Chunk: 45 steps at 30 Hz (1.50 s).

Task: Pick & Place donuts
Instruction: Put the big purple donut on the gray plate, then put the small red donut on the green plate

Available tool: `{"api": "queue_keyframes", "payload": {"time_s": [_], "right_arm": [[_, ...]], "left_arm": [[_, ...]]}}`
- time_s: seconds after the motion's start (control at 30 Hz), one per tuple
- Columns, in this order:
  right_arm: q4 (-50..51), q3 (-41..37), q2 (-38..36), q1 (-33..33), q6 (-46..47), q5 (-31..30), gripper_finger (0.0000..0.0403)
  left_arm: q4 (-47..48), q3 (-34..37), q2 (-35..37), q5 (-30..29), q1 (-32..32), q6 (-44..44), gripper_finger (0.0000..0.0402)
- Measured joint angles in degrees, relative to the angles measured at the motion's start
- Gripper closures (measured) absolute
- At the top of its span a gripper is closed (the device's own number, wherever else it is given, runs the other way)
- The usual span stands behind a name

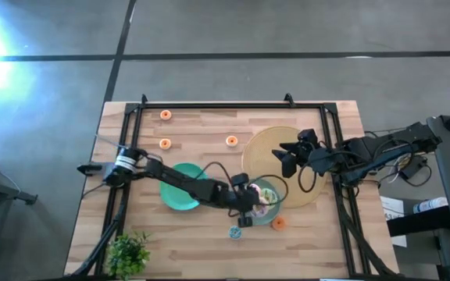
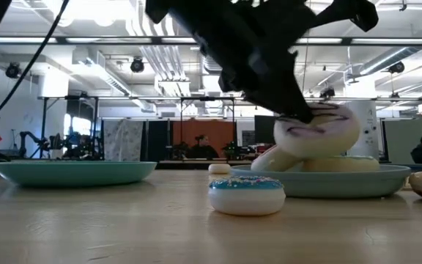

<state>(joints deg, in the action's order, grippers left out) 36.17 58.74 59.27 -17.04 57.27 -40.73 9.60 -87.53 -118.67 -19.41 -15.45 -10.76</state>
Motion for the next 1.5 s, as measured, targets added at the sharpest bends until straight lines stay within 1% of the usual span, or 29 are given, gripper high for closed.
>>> {"api": "queue_keyframes", "payload": {"time_s": [0.07, 0.1, 0.2, 0.23, 0.4, 0.7, 0.77, 0.93, 1.03, 1.13, 1.3, 1.37, 1.43, 1.5], "right_arm": [[0.3, 0.0, 0.1, -0.3, 0.2, 0.0, 0.0179], [0.3, 0.0, 0.1, -0.3, 0.2, 0.0, 0.0179], [0.6, 0.0, 0.1, -0.3, 0.2, -1.2, 0.0179], [0.5, 0.0, 0.1, -0.3, 0.2, -1.3, 0.0179], [0.9, -0.1, 0.1, -0.3, -0.1, -1.5, 0.0179], [1.1, -0.2, 0.1, -0.3, -0.2, -2.6, 0.0179], [1.1, -0.2, 0.1, -0.3, -0.2, -3.0, 0.0179], [1.1, -0.3, 0.1, -0.3, -0.2, -3.0, 0.0179], [1.1, -0.3, 0.1, -0.3, -0.2, -3.0, 0.0179], [1.1, -0.3, 0.1, -0.3, -0.2, -3.0, 0.0179], [1.1, -0.3, 0.1, -0.3, -0.2, -3.0, 0.0179], [1.2, -0.4, 0.1, -0.3, -0.2, -2.9, 0.0179], [1.2, -0.4, 0.1, -0.3, -0.3, -3.0, 0.0179], [1.4, -0.4, 0.1, -0.3, -0.3, -3.0, 0.0179]], "left_arm": [[3.2, -2.8, -1.4, -4.0, -0.4, 0.2, 0.0401], [5.0, -3.9, -1.9, -4.0, -0.4, 0.8, 0.0401], [5.8, -5.9, -3.3, 1.4, -0.4, 0.6, 0.0401], [6.3, -6.3, -3.5, 2.1, -0.5, -0.1, 0.0401], [6.7, -7.1, -3.6, -0.4, -1.4, -2.4, 0.0401], [8.0, -6.1, -3.9, -0.1, -1.4, -2.6, 0.0398], [8.3, -5.8, -3.9, 0.1, -1.4, -2.7, 0.0385], [8.1, -5.1, -3.9, 1.4, -1.4, -2.8, 0.0334], [8.1, -5.1, -3.8, 1.4, -1.5, -2.8, 0.0311], [8.0, -5.1, -3.0, 1.4, -1.5, -2.8, 0.03], [9.9, -5.1, -0.1, 1.0, -1.7, -2.7, 0.0297], [12.5, -5.1, 1.6, 0.2, -1.7, -2.7, 0.0297], [15.5, -5.1, 3.9, -1.5, -1.7, -2.4, 0.0297], [19.7, -5.0, 6.7, -5.3, -1.6, -1.6, 0.0297]]}}
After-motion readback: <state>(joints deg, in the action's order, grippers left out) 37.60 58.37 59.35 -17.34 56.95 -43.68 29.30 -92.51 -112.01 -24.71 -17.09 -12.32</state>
